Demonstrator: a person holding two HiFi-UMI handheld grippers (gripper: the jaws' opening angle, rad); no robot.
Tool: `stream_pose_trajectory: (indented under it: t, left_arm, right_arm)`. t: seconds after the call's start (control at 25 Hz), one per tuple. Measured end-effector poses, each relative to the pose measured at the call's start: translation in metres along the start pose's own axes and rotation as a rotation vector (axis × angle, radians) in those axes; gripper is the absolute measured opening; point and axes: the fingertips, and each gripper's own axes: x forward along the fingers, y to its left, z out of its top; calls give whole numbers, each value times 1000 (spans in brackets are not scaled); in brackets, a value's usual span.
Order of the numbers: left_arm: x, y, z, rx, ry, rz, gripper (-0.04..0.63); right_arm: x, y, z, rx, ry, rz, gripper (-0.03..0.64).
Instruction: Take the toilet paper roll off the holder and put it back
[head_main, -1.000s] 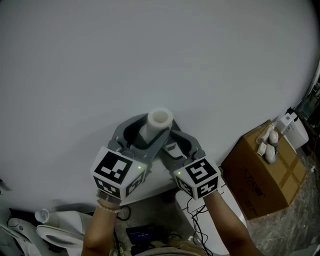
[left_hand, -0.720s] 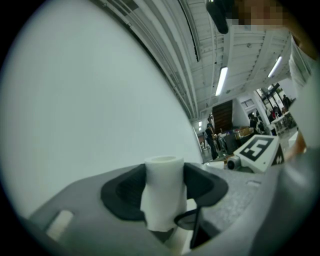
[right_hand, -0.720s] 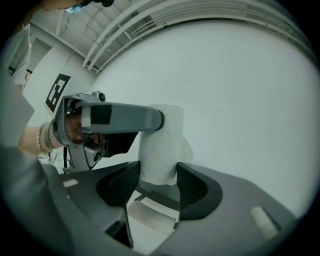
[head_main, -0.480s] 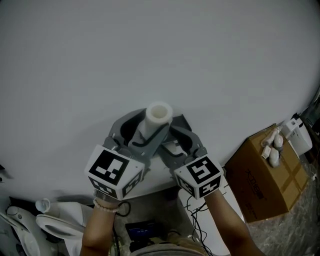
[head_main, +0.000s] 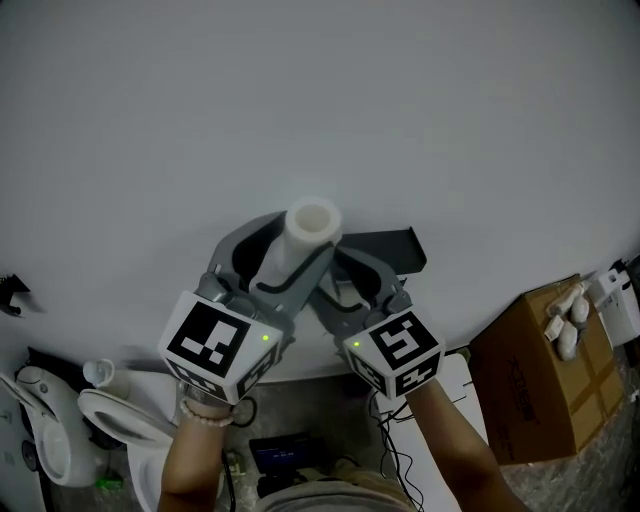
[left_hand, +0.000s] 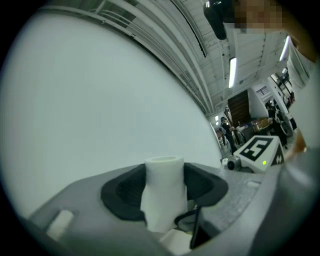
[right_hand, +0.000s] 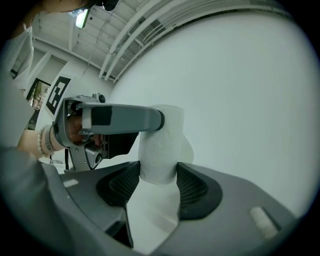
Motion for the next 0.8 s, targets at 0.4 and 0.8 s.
stream_pose_trajectory:
  t: [0.4,0.8]
  left_arm:
    - [-59,32,-16,-8,44,126,233]
    - [-69,32,-18,-14,56,165,235]
  right_arm:
    - [34,61,-3,9,-4,136,236]
    - [34,71,-5,6,-4,179,236]
